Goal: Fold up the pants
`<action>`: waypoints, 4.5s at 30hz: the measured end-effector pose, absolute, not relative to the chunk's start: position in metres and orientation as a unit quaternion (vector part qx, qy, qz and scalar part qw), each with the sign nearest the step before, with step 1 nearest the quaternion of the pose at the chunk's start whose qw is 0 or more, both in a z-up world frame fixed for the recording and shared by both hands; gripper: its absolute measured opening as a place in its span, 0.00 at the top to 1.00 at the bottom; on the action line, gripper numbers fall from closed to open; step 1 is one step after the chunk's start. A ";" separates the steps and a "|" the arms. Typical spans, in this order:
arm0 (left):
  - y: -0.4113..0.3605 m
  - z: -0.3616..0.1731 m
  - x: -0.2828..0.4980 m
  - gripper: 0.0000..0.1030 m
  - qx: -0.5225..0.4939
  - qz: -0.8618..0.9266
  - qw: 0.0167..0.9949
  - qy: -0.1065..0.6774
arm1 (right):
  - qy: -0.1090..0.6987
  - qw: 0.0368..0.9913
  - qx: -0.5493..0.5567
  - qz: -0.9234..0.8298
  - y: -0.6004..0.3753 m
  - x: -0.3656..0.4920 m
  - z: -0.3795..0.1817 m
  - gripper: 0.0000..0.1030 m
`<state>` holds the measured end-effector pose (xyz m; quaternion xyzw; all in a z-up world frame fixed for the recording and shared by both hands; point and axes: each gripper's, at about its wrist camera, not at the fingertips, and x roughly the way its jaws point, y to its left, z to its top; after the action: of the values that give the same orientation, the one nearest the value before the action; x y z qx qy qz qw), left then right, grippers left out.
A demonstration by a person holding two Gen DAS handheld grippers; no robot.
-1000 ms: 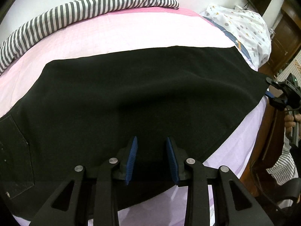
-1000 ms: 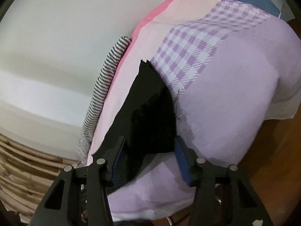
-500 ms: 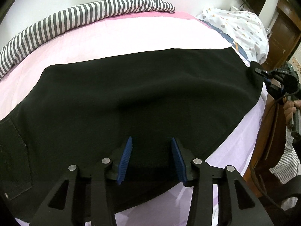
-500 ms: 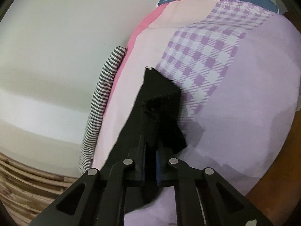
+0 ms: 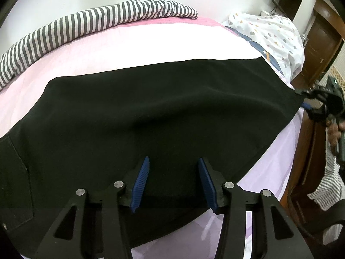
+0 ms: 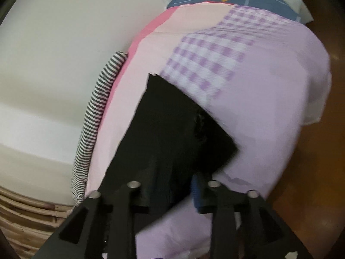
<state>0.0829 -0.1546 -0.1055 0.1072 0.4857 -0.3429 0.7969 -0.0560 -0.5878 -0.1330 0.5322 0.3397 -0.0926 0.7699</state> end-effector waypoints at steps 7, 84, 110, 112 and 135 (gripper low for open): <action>-0.155 -0.106 0.084 0.52 0.108 -0.343 0.796 0.486 | 0.325 0.758 0.558 -0.090 -0.589 -0.083 -0.144 0.68; -0.056 -0.106 0.136 0.50 -0.156 -0.319 0.711 0.607 | 0.458 0.817 0.317 0.149 -0.332 0.076 -0.058 0.54; -0.078 -0.101 0.105 0.89 -0.095 -0.315 0.723 0.607 | 0.453 0.819 0.332 0.116 -0.345 0.075 -0.060 0.48; -0.077 -0.105 0.109 0.89 -0.104 -0.314 0.720 0.611 | 0.471 0.815 0.320 0.109 -0.341 0.077 -0.067 0.48; -0.079 -0.072 0.095 0.75 -0.081 -0.365 0.743 0.555 | 0.491 0.813 0.237 0.206 -0.262 0.154 -0.066 0.50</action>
<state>0.0953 -0.0794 -0.0721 -0.0806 0.5547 -0.3654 0.7432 0.1544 -0.2625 -0.0662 0.2370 0.4907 0.2059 0.8128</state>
